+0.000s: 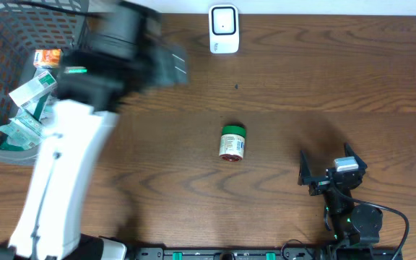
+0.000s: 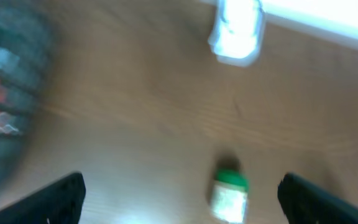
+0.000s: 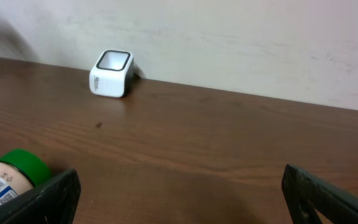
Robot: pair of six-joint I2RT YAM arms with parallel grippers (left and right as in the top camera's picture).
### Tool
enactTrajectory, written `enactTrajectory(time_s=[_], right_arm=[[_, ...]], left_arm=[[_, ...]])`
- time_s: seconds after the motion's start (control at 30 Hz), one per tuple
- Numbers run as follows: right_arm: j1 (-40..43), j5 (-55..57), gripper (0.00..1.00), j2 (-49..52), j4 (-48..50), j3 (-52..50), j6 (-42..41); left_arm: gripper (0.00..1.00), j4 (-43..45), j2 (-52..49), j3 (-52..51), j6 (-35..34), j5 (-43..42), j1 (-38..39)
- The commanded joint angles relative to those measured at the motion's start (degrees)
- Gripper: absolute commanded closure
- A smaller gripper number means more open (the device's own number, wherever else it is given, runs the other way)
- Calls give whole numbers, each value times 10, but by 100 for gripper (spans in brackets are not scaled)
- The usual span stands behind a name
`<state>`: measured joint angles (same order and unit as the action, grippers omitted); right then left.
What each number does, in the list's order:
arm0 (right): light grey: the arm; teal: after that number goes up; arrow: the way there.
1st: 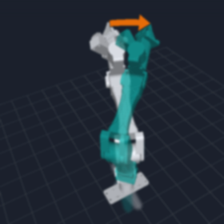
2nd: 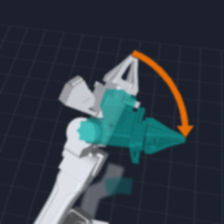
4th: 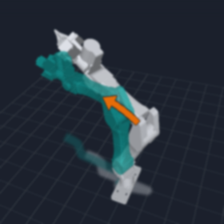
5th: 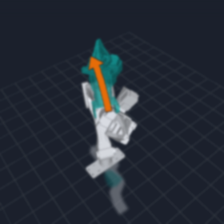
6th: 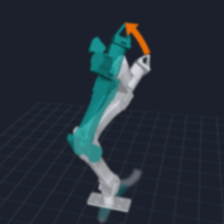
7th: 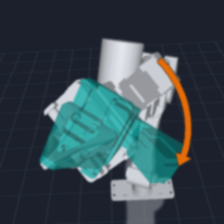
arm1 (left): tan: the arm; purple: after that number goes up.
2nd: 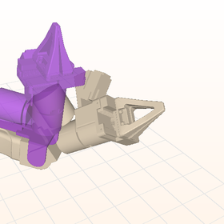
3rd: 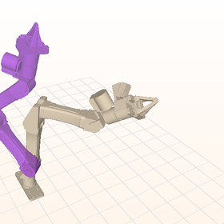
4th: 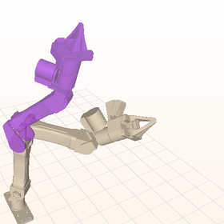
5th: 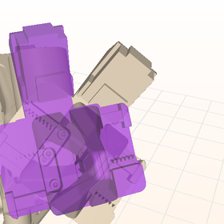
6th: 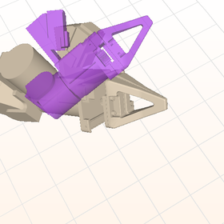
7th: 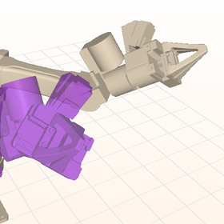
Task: Scan the item barcode
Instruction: 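Release the jar and withdraw the left gripper toward the basket, then reach into the basket and grasp a pale green wet-wipe pack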
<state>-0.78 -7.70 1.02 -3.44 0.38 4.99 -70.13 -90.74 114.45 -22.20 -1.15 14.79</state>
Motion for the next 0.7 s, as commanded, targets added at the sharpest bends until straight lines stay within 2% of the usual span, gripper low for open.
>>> enactTrajectory(time_s=[0.0,0.1,0.2,0.33,0.57,0.67], right_arm=[[-2,2,1,-2,-2,-1,-2],[-2,2,1,-2,-2,-1,-2],[-2,1,1,-2,-2,-1,-2],[-2,1,1,-2,-2,-1,-2],[-2,2,1,-2,-2,-1,-2],[-2,2,1,-2,-2,-1,-2]], left_arm=[[1,-24,9,80,36,64,-105],[1,-6,8,93,35,64,-229],[1,-6,-3,91,15,64,-316],[1,-13,-26,82,9,64,-387],[0,-19,-88,49,9,70,-435],[1,-23,-125,37,9,108,-435]])
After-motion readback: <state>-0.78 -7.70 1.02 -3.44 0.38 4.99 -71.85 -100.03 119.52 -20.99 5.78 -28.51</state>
